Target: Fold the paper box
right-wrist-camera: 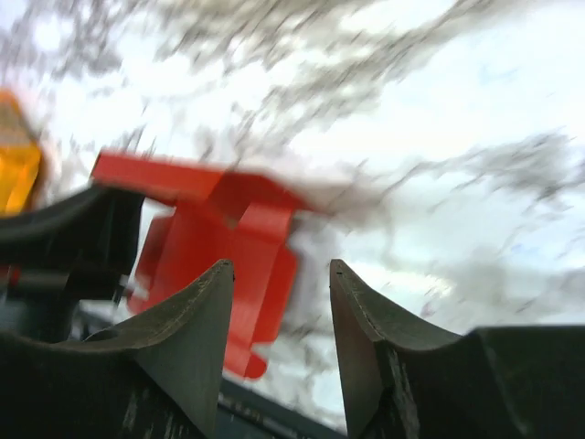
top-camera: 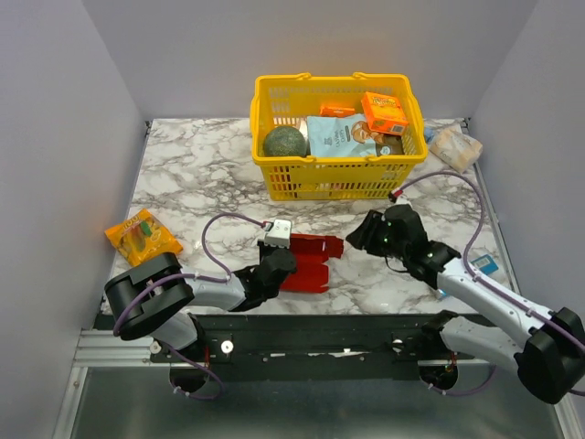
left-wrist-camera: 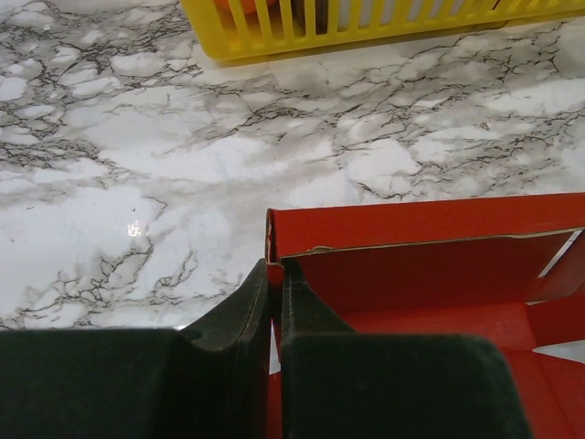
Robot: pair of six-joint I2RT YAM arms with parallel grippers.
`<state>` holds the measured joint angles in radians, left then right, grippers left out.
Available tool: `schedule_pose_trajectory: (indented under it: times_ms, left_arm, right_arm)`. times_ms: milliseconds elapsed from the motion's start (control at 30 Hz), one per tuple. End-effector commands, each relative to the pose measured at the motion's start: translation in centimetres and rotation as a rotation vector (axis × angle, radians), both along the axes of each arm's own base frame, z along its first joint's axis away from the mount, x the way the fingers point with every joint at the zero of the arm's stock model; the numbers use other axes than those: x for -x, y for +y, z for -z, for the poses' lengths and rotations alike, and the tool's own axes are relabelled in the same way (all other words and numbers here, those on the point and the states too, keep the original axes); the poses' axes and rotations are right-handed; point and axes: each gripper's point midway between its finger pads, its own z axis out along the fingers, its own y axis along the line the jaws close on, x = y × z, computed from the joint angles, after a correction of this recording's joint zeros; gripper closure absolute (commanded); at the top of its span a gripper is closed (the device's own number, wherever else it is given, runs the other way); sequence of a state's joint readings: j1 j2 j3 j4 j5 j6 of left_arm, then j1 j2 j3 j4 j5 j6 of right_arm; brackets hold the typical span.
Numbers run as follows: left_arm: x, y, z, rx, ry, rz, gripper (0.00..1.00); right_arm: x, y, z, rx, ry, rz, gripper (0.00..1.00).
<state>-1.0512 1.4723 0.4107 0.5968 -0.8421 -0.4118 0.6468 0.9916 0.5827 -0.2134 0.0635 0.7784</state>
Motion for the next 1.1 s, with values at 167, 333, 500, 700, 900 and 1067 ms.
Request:
schedule_pose_trajectory:
  times_ms: [167, 333, 500, 700, 900, 1067]
  left_arm:
    - [0.0, -0.2, -0.7, 0.045, -0.013, 0.01, 1.0]
    - [0.1, -0.2, -0.5, 0.041, -0.007, 0.007, 1.0]
    - [0.0, -0.1, -0.3, 0.036, 0.0, -0.002, 1.0]
    - [0.0, -0.6, 0.3, 0.025, 0.016, 0.009, 1.0]
    - [0.0, -1.0, 0.5, 0.029, 0.025, 0.024, 1.0]
    - [0.1, -1.3, 0.6, 0.033, 0.029, 0.034, 1.0]
  right_arm:
    - [-6.1, -1.7, 2.9, 0.026, 0.038, 0.019, 0.46]
    - [-5.2, 1.1, 5.8, -0.063, 0.115, -0.106, 0.5]
    - [-2.9, 2.3, 6.6, -0.121, 0.13, -0.189, 0.51]
    - [-0.6, 3.5, 7.0, -0.181, 0.181, -0.221, 0.51]
    - [0.2, 5.3, 6.8, -0.174, 0.186, -0.235, 0.52]
    - [0.0, 6.9, 6.0, -0.169, 0.189, -0.237, 0.53]
